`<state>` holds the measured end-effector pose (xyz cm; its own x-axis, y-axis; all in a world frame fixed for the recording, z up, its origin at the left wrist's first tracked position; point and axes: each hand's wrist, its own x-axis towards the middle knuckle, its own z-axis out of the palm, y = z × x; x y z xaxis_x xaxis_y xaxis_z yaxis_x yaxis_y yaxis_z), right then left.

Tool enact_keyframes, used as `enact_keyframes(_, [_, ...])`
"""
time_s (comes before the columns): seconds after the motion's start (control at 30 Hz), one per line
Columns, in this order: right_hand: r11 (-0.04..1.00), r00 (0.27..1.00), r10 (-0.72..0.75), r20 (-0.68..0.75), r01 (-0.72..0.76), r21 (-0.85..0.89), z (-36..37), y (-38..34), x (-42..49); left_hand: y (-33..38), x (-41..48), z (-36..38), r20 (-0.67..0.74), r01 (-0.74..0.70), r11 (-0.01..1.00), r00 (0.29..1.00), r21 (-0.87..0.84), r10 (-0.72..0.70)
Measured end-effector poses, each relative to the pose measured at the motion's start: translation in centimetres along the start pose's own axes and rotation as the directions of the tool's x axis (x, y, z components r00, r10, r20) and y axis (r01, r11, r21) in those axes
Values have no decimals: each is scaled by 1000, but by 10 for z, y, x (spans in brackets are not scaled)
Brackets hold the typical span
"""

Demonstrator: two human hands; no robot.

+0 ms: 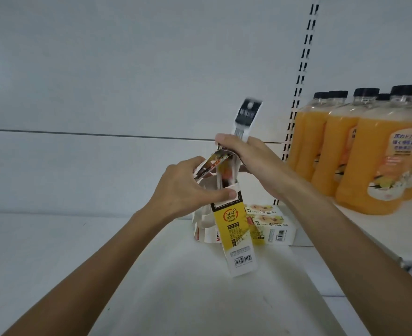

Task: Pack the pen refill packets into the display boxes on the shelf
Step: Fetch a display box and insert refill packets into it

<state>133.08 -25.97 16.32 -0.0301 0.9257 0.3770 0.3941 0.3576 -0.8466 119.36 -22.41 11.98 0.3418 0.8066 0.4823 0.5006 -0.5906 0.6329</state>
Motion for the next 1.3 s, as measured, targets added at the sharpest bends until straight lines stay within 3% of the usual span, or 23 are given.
enact_keyframes(0.03, [1000, 1000, -9, -18, 9, -9, -2, 0, 1, 0, 0, 0, -4, 3, 1000, 1000, 10, -3])
enact_keyframes(0.1, [995, 983, -8, -183, 26, 98, -5, 3, 2, -2, -1, 1, -20, 27, 999, 999, 25, -26])
enact_keyframes(0.2, [932, 888, 34, -459, 138, 335, -7, 11, -12, -4, -3, 2, -57, 84, 996, 995, 10, -83])
enact_keyframes(0.27, [960, 897, -35, -442, 152, 234, -1, 15, -28, -3, -3, 2, -95, 121, 992, 989, 28, -118])
enact_keyframes(0.37, [995, 962, -90, -257, 76, -63, 23, 6, -44, 6, -5, 5, -137, 107, 987, 986, 118, -91])
enact_keyframes(0.47, [983, 953, -50, -297, -6, -186, 34, 2, -35, 16, -10, 8, -143, 62, 973, 989, 223, -30])
enact_keyframes(0.53, [988, 944, -55, -326, 3, -157, 29, -1, -30, 16, -11, 6, -137, 34, 964, 991, 265, 3])
enact_keyframes(0.63, [988, 879, -149, -453, 151, -31, 5, -14, -27, 9, -12, -1, -104, 29, 947, 995, 320, 4])
enact_keyframes(0.73, [955, 751, -266, -604, 292, -58, -23, -28, -22, 2, -16, -6, -88, 58, 976, 995, 208, -40])
enact_keyframes(0.8, [931, 752, -356, -555, 336, -142, -24, -34, -19, 2, -17, -9, -71, 66, 988, 996, 137, -57])
enact_keyframes(0.9, [850, 856, -451, -252, 325, -415, -10, -34, -19, 5, -17, -14, -58, 45, 994, 998, 103, -39])
enact_keyframes(1.0, [691, 933, -361, -6, 263, -673, 2, -16, -16, 7, -16, -19, -56, 15, 994, 998, 108, -9])
enact_keyframes(1.07, [758, 974, -226, 33, 197, -622, 3, -1, -14, 4, -17, -23, -68, 7, 996, 998, 92, -1])
enact_keyframes(1.13, [925, 993, -62, 102, 96, -369, 1, 11, -20, -2, -19, -27, -68, 3, 998, 998, 66, 1])
enact_keyframes(1.17, [961, 984, 6, 176, 43, -274, 1, 20, -25, -5, -20, -27, -55, 14, 999, 998, 47, -11])
enact_keyframes(1.23, [968, 953, 104, 284, -32, -248, 9, 47, -32, -11, -22, -26, -25, 43, 999, 999, -5, -43])
enact_keyframes(1.3, [947, 964, 139, 224, -63, -316, 23, 72, -34, -15, -25, -24, -64, 36, 999, 997, -10, -36])
